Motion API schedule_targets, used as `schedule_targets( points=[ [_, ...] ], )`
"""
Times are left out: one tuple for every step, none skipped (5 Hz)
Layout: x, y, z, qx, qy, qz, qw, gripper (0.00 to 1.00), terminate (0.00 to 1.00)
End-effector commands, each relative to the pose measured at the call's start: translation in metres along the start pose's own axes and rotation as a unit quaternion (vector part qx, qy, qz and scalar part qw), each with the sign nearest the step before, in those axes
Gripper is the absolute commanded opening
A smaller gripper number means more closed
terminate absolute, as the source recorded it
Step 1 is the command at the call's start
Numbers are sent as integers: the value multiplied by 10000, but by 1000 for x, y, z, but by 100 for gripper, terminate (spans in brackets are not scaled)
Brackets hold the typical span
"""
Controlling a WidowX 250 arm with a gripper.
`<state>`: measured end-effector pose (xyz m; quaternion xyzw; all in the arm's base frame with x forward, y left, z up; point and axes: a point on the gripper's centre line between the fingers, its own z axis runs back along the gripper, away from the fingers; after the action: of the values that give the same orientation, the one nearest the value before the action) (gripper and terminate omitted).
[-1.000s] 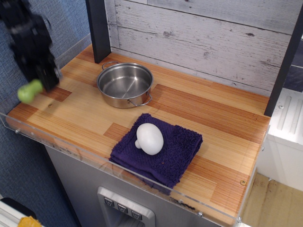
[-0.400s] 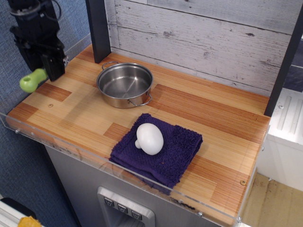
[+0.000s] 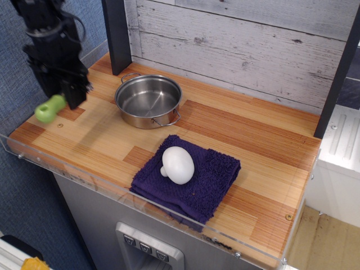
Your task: Place the green spatula to the left of the purple cloth.
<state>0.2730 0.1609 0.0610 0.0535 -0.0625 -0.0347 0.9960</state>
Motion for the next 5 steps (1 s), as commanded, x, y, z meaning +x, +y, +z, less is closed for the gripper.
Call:
schedule_targets(
  points=[
    [15,-16,-27,143,-4,-145,9998,0,0],
    [13,-13,-44,71,194,-106,9997,0,0],
    [9,2,-43,62,265,46,9996,100,0],
    [5,15,-34,29,278,125,9995,100,0],
    [5,19,-6,16,179,197,9996,100,0]
  ],
)
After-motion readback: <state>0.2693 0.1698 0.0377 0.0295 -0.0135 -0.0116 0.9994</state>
